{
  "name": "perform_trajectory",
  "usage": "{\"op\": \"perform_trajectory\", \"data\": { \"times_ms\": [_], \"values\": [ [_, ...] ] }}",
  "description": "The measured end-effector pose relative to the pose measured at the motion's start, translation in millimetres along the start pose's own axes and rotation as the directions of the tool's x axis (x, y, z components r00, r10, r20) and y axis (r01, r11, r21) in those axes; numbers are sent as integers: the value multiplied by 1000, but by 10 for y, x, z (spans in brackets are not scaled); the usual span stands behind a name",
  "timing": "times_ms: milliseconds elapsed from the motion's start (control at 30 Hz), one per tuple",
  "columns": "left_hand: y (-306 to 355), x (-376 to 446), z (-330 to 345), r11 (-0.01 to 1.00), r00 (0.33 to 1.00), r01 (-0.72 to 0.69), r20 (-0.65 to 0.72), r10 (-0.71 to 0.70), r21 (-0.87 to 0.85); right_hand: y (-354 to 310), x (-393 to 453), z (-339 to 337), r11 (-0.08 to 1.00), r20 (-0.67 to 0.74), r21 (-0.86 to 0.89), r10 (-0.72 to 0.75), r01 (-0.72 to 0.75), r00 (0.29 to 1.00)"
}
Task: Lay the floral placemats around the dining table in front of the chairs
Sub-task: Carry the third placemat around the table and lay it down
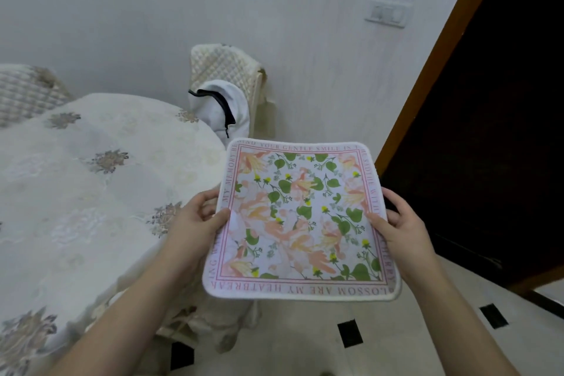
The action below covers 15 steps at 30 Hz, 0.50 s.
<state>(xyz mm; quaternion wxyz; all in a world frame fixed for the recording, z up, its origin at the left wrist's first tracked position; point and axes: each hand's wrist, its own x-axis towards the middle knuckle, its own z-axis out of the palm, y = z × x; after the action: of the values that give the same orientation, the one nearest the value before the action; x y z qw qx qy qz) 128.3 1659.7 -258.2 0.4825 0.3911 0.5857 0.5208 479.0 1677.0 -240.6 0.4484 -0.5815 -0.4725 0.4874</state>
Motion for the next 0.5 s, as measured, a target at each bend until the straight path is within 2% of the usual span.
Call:
{"op": "perform_trajectory", "data": {
  "times_ms": [100,267,500],
  "values": [
    [-6,217,100,999,999,11,-45,-9,45,-50,423,-10,1000,56,15,-1,0,998],
    [3,493,280,999,981,44,-189,-42,6,-91,1131,22,999,188,40,6,-14,982],
    [47,610,413,999,924,53,-379,-46,10,-134,1952,183,998,387,53,9,-32,922]
  ]
}}
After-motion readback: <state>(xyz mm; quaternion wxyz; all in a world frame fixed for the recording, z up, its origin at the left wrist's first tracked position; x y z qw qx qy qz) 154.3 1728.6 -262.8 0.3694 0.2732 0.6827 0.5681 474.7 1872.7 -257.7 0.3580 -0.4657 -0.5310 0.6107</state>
